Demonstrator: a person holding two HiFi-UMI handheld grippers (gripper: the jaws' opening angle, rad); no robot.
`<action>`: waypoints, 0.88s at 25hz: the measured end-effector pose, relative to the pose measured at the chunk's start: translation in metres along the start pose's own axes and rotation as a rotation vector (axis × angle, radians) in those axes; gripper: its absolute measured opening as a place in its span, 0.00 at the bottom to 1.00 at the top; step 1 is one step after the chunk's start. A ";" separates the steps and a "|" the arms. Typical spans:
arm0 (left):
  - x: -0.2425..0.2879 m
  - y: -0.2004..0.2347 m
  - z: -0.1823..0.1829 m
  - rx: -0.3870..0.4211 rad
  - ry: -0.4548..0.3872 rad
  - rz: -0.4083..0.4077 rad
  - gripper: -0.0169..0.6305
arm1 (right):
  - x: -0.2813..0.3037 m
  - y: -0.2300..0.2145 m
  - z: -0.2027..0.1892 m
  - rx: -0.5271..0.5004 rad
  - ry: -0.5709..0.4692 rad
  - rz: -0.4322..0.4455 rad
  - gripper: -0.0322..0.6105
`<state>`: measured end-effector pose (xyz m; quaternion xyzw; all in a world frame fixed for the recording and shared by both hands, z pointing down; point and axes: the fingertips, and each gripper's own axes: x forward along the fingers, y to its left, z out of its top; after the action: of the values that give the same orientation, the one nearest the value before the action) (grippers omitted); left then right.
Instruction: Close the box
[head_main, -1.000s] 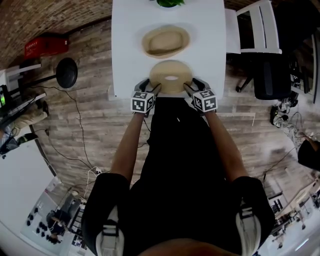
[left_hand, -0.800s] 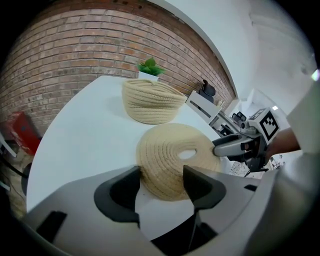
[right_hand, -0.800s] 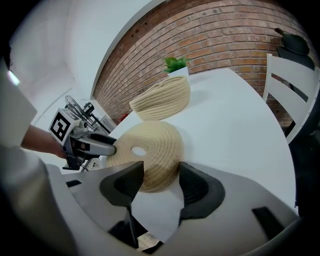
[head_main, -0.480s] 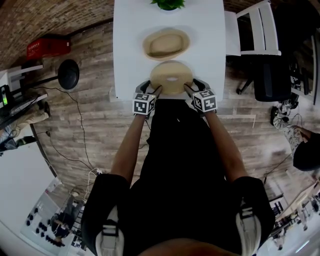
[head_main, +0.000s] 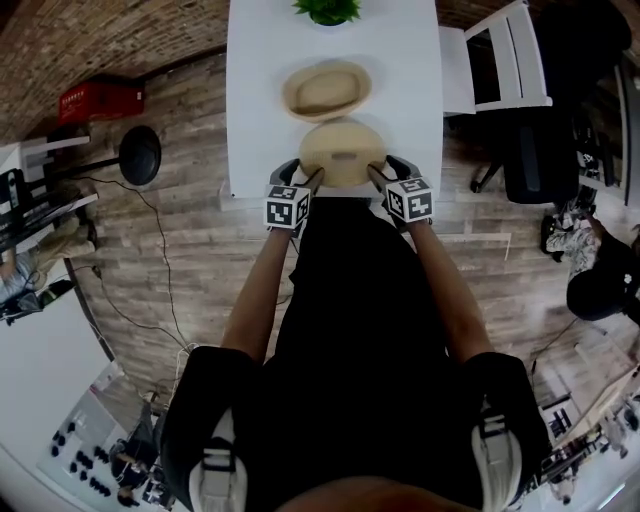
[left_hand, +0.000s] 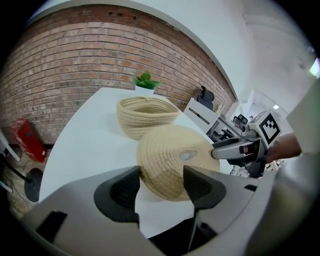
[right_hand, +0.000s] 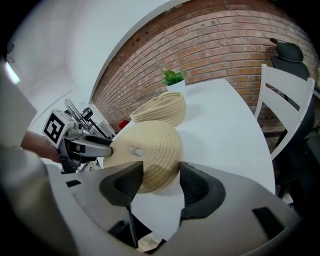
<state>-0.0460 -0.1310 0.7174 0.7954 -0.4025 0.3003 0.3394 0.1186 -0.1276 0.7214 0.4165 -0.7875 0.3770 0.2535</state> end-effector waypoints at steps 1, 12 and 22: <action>-0.002 -0.002 0.003 0.001 -0.008 0.003 0.46 | -0.003 0.000 0.003 0.005 -0.014 0.000 0.39; -0.024 -0.020 0.027 0.017 -0.066 0.018 0.46 | -0.029 0.001 0.025 0.028 -0.113 0.002 0.39; -0.039 -0.023 0.052 0.043 -0.111 0.036 0.46 | -0.036 0.004 0.043 0.017 -0.146 0.001 0.39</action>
<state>-0.0350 -0.1447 0.6506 0.8105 -0.4282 0.2706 0.2941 0.1307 -0.1442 0.6690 0.4446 -0.8009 0.3523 0.1916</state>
